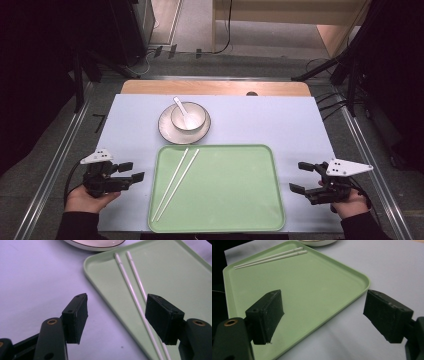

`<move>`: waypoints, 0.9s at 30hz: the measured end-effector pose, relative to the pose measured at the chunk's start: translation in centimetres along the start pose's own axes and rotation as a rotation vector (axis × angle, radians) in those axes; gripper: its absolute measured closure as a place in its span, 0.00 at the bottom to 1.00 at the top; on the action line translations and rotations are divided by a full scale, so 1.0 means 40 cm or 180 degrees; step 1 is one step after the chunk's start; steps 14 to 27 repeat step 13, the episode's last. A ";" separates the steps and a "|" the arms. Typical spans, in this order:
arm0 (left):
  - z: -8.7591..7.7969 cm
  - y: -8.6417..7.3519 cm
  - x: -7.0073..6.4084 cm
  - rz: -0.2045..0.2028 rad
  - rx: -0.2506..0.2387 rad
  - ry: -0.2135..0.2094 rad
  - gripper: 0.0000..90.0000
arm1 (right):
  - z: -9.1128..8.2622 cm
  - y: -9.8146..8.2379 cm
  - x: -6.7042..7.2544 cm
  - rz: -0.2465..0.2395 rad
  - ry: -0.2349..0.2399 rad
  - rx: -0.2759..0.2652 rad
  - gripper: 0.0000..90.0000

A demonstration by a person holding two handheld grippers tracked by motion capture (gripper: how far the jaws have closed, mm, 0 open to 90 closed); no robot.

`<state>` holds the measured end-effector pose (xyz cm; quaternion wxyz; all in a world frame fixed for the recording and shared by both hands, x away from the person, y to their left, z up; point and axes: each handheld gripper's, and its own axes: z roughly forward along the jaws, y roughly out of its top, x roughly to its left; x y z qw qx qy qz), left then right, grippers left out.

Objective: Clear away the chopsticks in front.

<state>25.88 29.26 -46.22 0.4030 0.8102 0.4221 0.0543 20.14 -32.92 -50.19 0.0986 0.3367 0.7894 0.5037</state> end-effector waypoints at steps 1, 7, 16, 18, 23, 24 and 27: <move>-0.006 -0.005 0.005 -0.0012 -0.0037 0.0019 0.38 | 0.000 0.000 0.000 0.0000 -0.0004 -0.0001 0.19; -0.019 -0.019 0.018 -0.0002 -0.0076 0.0074 0.36 | 0.000 0.000 0.000 0.0007 -0.0005 -0.0002 0.19; -0.009 -0.020 0.019 -0.0075 -0.0062 0.0104 0.32 | 0.001 0.000 -0.002 0.0009 -0.0002 -0.0004 0.19; -0.009 -0.020 0.019 -0.0075 -0.0062 0.0104 0.32 | 0.001 0.000 -0.002 0.0009 -0.0002 -0.0004 0.19; -0.009 -0.020 0.019 -0.0075 -0.0062 0.0104 0.32 | 0.001 0.000 -0.002 0.0009 -0.0002 -0.0004 0.19; -0.009 -0.020 0.019 -0.0075 -0.0062 0.0104 0.32 | 0.001 0.000 -0.002 0.0009 -0.0002 -0.0004 0.19; -0.009 -0.020 0.019 -0.0075 -0.0062 0.0104 0.32 | 0.001 0.000 -0.002 0.0009 -0.0002 -0.0004 0.19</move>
